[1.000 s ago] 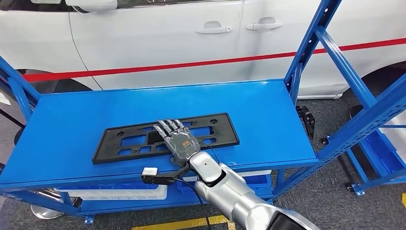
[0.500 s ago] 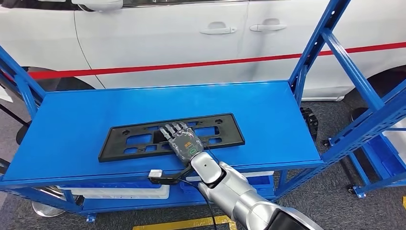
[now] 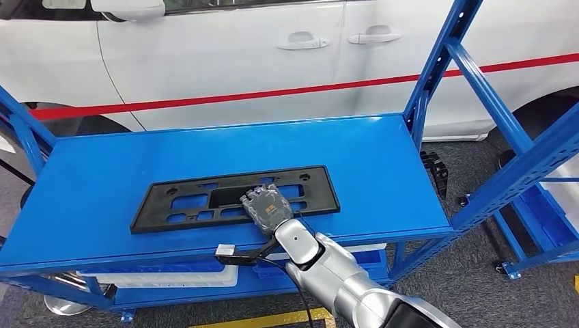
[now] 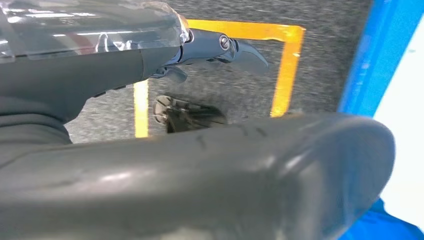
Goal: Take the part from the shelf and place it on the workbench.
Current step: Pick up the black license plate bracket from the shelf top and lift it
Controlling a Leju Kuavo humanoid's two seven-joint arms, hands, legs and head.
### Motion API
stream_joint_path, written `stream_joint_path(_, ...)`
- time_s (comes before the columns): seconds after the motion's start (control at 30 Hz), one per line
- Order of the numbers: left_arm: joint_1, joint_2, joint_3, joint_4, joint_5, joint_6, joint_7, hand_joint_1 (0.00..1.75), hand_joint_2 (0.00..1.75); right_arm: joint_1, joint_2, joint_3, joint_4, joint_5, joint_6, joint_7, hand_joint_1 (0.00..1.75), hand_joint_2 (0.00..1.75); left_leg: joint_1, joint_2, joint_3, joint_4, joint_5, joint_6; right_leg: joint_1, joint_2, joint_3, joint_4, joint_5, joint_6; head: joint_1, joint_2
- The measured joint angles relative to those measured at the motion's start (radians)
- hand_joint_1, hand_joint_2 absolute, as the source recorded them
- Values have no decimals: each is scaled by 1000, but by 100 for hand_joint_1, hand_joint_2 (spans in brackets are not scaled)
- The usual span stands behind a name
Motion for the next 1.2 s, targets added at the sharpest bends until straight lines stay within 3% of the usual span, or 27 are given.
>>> stream_joint_path(0.03, 0, 0, 0, 0, -4, 0, -10, 0, 175, 0, 0, -1, 0, 0, -3, -5, 166, 175, -3, -1, 5, -11, -4, 6, 1, 1, -2, 1, 0, 5, 0, 0)
stream_joint_path(0.1, 1, 0, 0, 0, -9, 2, -24, 0, 175, -1, 0, -6, 0, -4, -9, -14, 166, 175, -3, 0, 7, -18, -1, 20, 1, 2, -3, 1, 0, 14, 1, 0)
stream_joint_path(0.17, 0, 0, 1, 0, -10, 5, -26, 0, 175, -1, -2, -12, 0, -12, -13, -25, 166, 175, 1, 2, 10, -26, 4, 33, -1, 0, -17, 35, -26, 23, 2, 0)
stream_joint_path(0.27, 0, 0, 5, 0, -13, 12, -8, 0, 175, 5, -5, -26, -3, -51, -24, -63, 166, 175, 2, 5, 10, -30, 7, 43, -7, -2, -98, 205, -113, 34, 3, 0)
stream_joint_path(0.3, 0, 0, 7, 0, -14, 16, 1, 0, 175, 9, -6, -34, -7, -78, -27, -86, 166, 175, 1, 6, 10, -29, 7, 43, -9, -3, -121, 252, -126, 36, 3, 0)
stream_joint_path(0.33, 1, 0, 8, 0, -15, 20, 12, 0, 175, 12, -8, -45, -15, -117, -27, -120, 166, 175, 2, 6, 11, -29, 7, 43, -11, -3, -128, 268, -122, 37, 3, 0)
stream_joint_path(0.37, 1, 0, 9, 0, -16, 22, 28, 0, 175, 14, -10, -59, -27, -171, -22, -167, 166, 175, 2, 6, 12, -29, 7, 42, -13, -3, -117, 245, -99, 37, 3, 0)
stream_joint_path(0.47, 4, 0, 17, 0, -11, 22, 84, 0, 175, 18, -21, -132, -107, -396, 14, -370, 166, 175, 2, 6, 21, -28, 2, 34, -11, -3, -19, 58, -16, 26, 3, 0)
stream_joint_path(0.53, 5, 1, 25, 0, -8, 19, 103, 0, 175, 36, -30, -193, -194, -575, 63, -502, 166, 175, 1, 6, 24, -29, 0, 21, -5, -3, 13, -2, -6, 18, 2, 0)
stream_joint_path(0.67, 12, 7, 46, 0, 7, -2, 94, 0, 175, 125, -79, -285, -437, -958, 252, -698, 166, 175, 4, 4, 21, -22, -11, 0, -5, -5, 17, -18, 4, -2, 2, 0)
stream_joint_path(0.73, 16, 12, 59, 0, 10, -3, 81, 0, 175, 182, -118, -315, -605, -1130, 360, -722, 166, 175, 6, 4, -18, 64, -68, -4, -7, -8, 17, -26, 10, -11, 0, 0)
stream_joint_path(0.8, 19, 15, 72, 0, 10, 5, 66, 0, 175, 235, -166, -334, -777, -1286, 449, -729, 166, 175, 5, 4, -78, 196, -131, -8, -2, -11, 13, -25, 10, -16, -1, 0)
stream_joint_path(0.83, 21, 17, 77, 0, 9, 9, 59, 0, 175, 257, -188, -340, -858, -1352, 492, -730, 166, 175, 5, 4, -95, 234, -139, -9, 0, -11, 12, -23, 9, -17, -1, 0)
stream_joint_path(0.87, 23, 19, 82, 0, 7, 12, 53, 0, 175, 279, -205, -346, -937, -1408, 537, -731, 166, 175, 5, 4, -96, 238, -129, -9, 1, -10, 11, -21, 7, -17, -1, 0)
stream_joint_path(0.93, 26, 22, 90, 0, 2, 16, 44, 0, 175, 316, -225, -359, -1084, -1495, 640, -734, 166, 175, 5, 4, -48, 139, -62, -4, 2, -7, 12, -15, 2, -16, -1, 0)
stream_joint_path(1.0, 24, 25, 97, 0, -1, 16, 39, 0, 175, 342, -231, -368, -1205, -1558, 739, -738, 166, 175, 0, 4, 7, 22, -19, 6, 5, -4, 9, -5, -5, -10, -1, 0)
stream_joint_path(1.03, 22, 27, 99, 0, -4, 14, 36, 0, 175, 353, -234, -371, -1251, -1586, 786, -739, 166, 175, -4, 4, 20, -7, -14, 12, 5, -4, 6, -2, -7, -6, 0, 0)
stream_joint_path(1.13, 17, 30, 106, 0, -15, 6, 38, 0, 175, 384, -241, -372, -1347, -1665, 919, -738, 166, 175, -7, 3, 26, -25, -16, 25, 2, -6, 2, 2, -7, 7, 0, 0)
stream_joint_path(1.2, 14, 30, 109, 0, -25, 4, 49, 0, 175, 389, -251, -358, -1376, -1694, 971, -736, 166, 175, -2, 5, 32, -36, -10, 35, 0, -6, -9, 30, -30, 18, 1, 0)
